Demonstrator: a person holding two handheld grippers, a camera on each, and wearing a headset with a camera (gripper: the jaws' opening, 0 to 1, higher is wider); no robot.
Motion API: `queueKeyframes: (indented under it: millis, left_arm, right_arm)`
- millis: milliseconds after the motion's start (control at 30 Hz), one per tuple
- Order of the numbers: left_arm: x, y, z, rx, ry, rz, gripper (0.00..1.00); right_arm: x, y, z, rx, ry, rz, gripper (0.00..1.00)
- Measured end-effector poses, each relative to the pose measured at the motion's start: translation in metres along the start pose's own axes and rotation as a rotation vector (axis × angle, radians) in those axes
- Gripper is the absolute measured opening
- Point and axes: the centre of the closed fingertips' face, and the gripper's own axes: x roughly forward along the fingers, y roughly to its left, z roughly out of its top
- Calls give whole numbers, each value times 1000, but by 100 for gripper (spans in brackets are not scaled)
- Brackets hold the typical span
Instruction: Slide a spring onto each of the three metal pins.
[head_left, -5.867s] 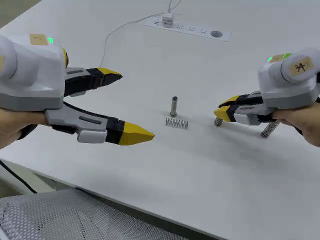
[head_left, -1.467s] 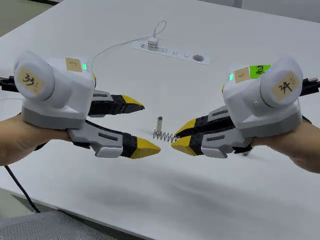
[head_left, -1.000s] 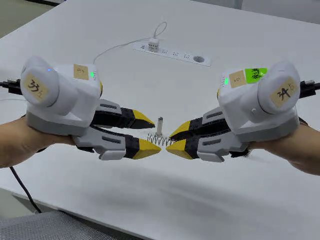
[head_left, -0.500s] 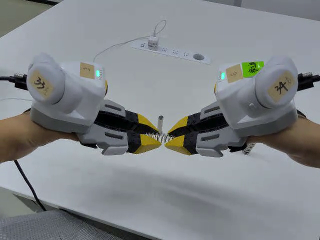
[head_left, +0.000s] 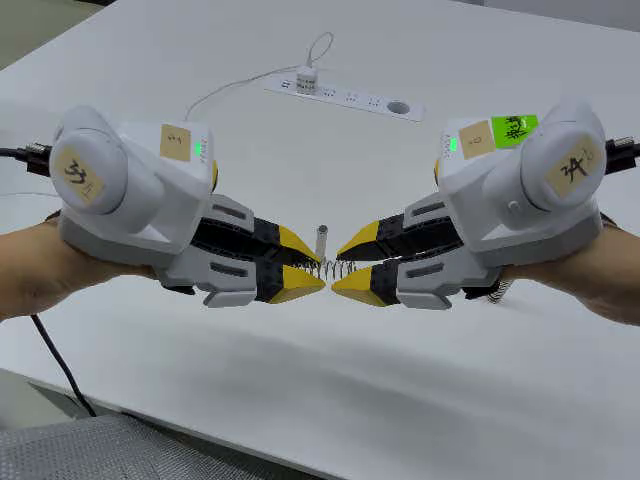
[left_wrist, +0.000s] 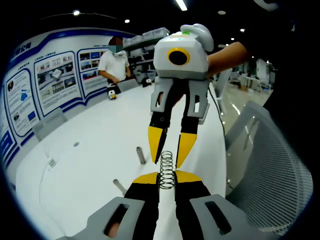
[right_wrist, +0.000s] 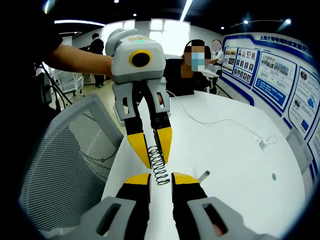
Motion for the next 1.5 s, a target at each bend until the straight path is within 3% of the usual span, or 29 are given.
queueKeyframes:
  millis: [500,833,1133,1500]
  left_arm:
    - [1,-3,0,21,10,-9,10]
    - [2,-1,3,24,-9,-1,10]
    - [4,-3,2,34,-2,1,10]
    - [5,-6,-3,24,4,-3,10]
  right_arm:
    - [-3,3,0,14,-10,22,11]
    - [-13,3,10,48,-73,40,10]
    - [-16,6,24,62,-135,55,10]
    - [-11,11,29,63,-144,65,11]
